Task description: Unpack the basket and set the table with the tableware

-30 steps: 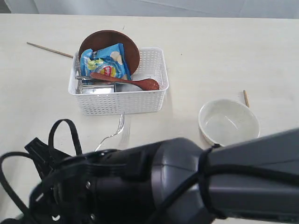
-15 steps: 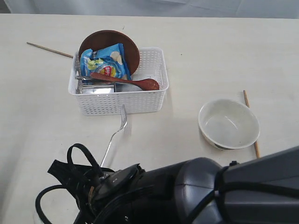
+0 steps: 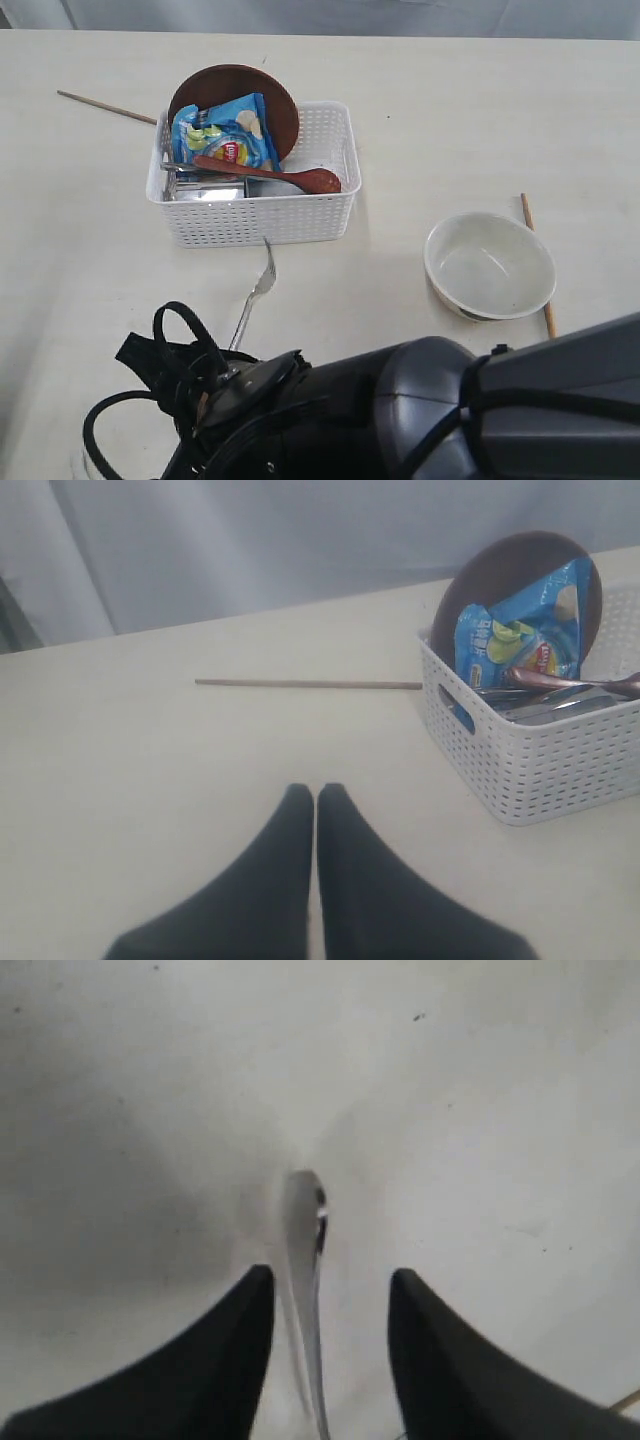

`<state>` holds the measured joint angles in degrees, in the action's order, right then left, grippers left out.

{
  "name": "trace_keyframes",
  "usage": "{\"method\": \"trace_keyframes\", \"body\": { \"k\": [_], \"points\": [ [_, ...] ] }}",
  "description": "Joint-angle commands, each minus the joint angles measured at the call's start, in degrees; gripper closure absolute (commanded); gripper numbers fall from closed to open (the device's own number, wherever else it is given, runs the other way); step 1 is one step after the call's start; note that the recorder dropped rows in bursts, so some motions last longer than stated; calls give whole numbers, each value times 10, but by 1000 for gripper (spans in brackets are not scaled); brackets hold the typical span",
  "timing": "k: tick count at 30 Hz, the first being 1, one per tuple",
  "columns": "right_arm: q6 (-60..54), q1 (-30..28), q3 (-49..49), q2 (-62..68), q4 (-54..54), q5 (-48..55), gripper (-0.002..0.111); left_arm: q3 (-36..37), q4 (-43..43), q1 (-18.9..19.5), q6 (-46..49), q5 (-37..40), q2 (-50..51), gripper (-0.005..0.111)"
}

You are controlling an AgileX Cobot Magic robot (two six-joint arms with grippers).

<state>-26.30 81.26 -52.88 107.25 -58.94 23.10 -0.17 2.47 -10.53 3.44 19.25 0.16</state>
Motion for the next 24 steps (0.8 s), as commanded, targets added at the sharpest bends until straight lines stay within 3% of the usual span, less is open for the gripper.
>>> {"method": "trace_keyframes", "body": {
  "k": [1, 4, 8, 12, 17, 20, 24],
  "points": [
    [51, 15, 2, -16, 4, 16, 55, 2, 2, 4, -3, -4, -2, 105],
    [170, 24, -3, -43, 4, 44, 62, 2, 2, 4, -3, -4, -2, 105],
    [442, 28, -28, -88, 24, 137, 74, 2, 2, 4, -3, -4, -2, 105],
    [680, 6, -81, -125, 199, 250, 75, 2, 2, 4, -3, -4, -2, 105],
    [578, -91, -91, -133, 589, 180, 75, 2, 2, 4, -3, -4, -2, 105],
    [511, -152, -90, -108, 710, 162, 65, 2, 2, 4, -3, -4, -2, 105],
    [503, -219, -90, -67, 769, 145, 47, 2, 2, 4, -3, -4, -2, 105]
  ]
}}
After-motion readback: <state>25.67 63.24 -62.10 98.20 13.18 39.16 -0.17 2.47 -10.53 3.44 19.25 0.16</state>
